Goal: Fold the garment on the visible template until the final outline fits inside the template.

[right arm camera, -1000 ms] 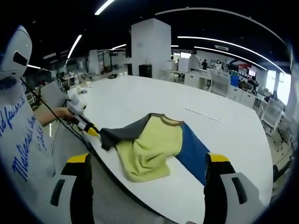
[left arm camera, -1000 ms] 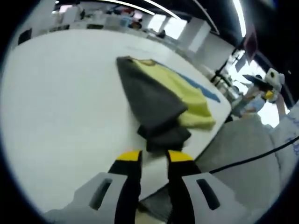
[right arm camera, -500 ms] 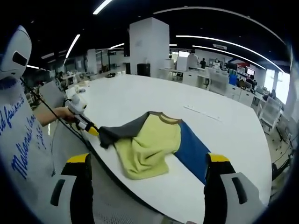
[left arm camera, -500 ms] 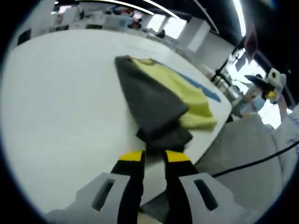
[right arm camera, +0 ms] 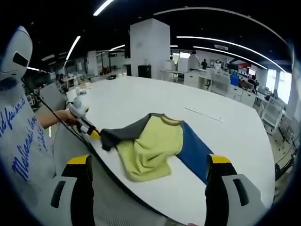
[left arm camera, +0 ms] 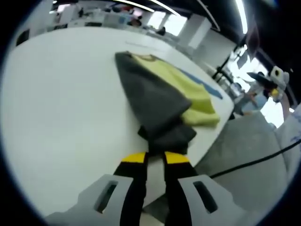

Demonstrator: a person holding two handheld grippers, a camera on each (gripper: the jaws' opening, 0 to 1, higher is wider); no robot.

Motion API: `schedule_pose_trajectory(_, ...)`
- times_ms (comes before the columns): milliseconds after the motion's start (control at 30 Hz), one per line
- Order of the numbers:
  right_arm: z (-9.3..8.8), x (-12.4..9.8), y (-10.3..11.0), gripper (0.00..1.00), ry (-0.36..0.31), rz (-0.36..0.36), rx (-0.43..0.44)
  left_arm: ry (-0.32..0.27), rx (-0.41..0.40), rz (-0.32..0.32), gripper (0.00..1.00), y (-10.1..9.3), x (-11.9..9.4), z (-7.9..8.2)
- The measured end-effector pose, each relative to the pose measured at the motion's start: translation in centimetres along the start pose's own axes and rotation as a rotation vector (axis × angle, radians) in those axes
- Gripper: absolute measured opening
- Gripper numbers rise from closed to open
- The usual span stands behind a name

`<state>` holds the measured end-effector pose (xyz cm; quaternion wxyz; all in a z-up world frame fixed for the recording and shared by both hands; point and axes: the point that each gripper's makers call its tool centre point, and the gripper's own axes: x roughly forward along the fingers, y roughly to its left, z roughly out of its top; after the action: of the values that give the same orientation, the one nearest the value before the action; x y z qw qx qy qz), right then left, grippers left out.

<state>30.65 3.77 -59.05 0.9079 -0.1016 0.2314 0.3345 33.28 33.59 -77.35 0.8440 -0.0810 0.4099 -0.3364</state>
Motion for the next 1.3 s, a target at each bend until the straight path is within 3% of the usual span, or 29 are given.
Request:
schedule_pose_trajectory(300, -0.1, -0.3, -0.2, 1.0, 0.003, 0.0, 0.001, 0.0, -0.004, -0.006, 0.09, -0.1, 0.4, 0.1)
schedule_pose_trajectory(433, -0.1, -0.3, -0.2, 1.0, 0.003, 0.0, 0.001, 0.018, 0.006, -0.01, 0.0, -0.3, 0.4, -0.1)
schedule_pose_trajectory(700, -0.1, -0.1, 0.0, 1.0, 0.004, 0.007, -0.004, 0.018, -0.024, -0.016, 0.0, -0.4, 0.0, 0.2)
schedule_pose_trajectory(933, -0.1, 0.0, -0.1, 1.0, 0.001, 0.007, -0.003, -0.038, -0.082, -0.001, 0.0, -0.3, -0.9, 2.2)
schedule_pose_trajectory(1033, -0.1, -0.1, -0.1, 1.0, -0.002, 0.008, 0.001, -0.083, -0.043, 0.031, 0.0, 0.0, -1.5, 3.7)
schedule_pose_trajectory(1300, -0.3, -0.2, -0.4, 1.0, -0.003, -0.006, 0.008, -0.137, -0.025, 0.072, 0.0, 0.2, -3.1, 5.8)
